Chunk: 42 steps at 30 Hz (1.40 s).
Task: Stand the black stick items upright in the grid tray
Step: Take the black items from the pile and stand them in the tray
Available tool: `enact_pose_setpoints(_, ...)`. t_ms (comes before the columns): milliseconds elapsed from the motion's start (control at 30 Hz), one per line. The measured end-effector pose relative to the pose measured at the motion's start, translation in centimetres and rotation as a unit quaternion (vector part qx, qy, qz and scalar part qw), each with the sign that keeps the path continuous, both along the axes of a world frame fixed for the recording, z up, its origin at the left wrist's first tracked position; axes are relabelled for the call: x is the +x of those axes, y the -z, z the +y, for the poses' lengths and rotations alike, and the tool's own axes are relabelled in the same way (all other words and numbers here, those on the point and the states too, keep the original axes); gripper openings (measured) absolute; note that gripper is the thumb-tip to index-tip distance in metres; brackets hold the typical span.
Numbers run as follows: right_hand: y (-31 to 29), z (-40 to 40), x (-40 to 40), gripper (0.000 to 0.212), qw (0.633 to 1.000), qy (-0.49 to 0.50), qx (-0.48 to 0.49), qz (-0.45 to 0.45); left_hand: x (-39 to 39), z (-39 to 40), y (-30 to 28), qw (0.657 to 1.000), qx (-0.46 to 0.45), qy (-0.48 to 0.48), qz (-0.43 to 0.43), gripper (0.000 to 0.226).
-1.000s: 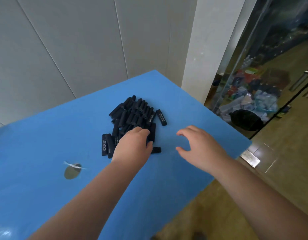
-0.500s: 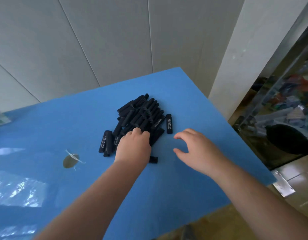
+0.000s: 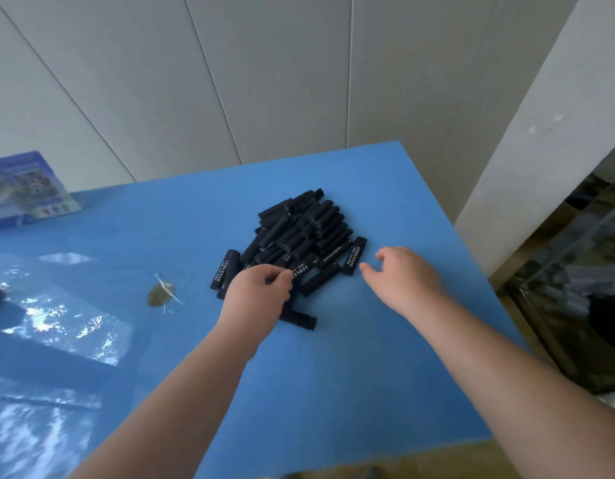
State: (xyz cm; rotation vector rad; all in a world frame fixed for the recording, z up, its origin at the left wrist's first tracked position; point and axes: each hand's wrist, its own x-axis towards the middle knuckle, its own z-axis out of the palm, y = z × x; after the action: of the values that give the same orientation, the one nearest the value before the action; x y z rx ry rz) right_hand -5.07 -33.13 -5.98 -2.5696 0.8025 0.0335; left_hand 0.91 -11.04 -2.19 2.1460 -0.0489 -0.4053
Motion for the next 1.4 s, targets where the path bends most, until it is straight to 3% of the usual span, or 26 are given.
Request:
enact_pose_setpoints(167,-0.7,0.8,2.7,0.044,0.998,-0.002,-0.046,0.04,-1.1,-0.4,-0.1,0.97,-0.171,-0.087,0.147,0.014)
enact_pose_setpoints(333,-1.1,1.1,3.7,0.025,0.999,0.005,-0.007,0.037,-1.9,-0.4,-0.5,0.916,-0.31,-0.103,0.234,0.012)
enact_pose_setpoints(667,-2.5,0.4,3.0,0.009,0.991,-0.011,0.033,0.128,-2.9,-0.1,-0.8,0.932,-0.301,-0.053,0.196,0.014)
enact_pose_setpoints(867,-2.2,-0.2,0.8,0.01,0.992,-0.033,-0.006,0.118,-3.0,-0.3,-1.0,0.933,-0.305,-0.067,0.18,0.011)
enact_pose_setpoints(1000,-1.7,-1.0,-1.6,0.011,0.99,-0.001,0.136,0.043,-3.1,-0.5,-0.9,0.945,-0.269,-0.072,0.169,0.008)
enact_pose_setpoints(1133,-2.5,-0.7,-3.4,0.009,0.951,-0.019,0.308,-0.035,-3.1,-0.7,-0.6,0.949,-0.266,-0.101,0.137,0.002)
enact_pose_setpoints(1400,-5.3,2.8,-2.7,0.004,0.885,-0.119,0.443,-0.078,-3.0,2.1,-1.0,0.951,-0.273,-0.095,0.108,0.008)
